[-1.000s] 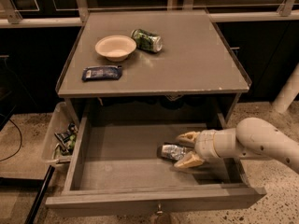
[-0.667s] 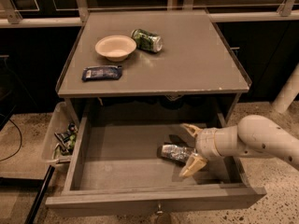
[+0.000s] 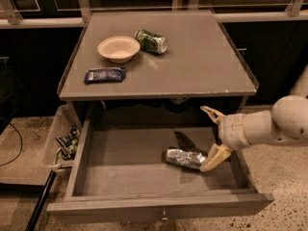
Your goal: Place redbull can into top drawer
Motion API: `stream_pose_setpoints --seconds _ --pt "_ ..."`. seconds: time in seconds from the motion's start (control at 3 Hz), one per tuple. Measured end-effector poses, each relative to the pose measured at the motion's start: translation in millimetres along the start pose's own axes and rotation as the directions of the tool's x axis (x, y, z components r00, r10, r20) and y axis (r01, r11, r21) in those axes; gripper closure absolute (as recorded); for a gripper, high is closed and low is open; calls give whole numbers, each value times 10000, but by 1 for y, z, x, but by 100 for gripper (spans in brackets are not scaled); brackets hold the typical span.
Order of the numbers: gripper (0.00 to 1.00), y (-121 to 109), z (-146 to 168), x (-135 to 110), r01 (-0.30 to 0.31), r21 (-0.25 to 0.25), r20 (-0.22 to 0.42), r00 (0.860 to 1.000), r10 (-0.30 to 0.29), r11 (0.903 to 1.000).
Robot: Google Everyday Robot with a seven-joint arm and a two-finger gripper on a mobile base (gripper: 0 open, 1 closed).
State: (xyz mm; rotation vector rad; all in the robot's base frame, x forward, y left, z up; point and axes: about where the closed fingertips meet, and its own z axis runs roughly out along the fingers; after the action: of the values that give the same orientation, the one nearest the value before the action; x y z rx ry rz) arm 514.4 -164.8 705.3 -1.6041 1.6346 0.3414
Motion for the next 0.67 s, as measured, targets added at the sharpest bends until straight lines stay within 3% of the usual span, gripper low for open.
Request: stream_pose_setpoints --seconds 0.33,0.67 --pt "0 -16 -54 -17 439 235 460 9979 -450 9988" --pt "0 -32 -106 -43 1216 644 394 9915 -1243 9905"
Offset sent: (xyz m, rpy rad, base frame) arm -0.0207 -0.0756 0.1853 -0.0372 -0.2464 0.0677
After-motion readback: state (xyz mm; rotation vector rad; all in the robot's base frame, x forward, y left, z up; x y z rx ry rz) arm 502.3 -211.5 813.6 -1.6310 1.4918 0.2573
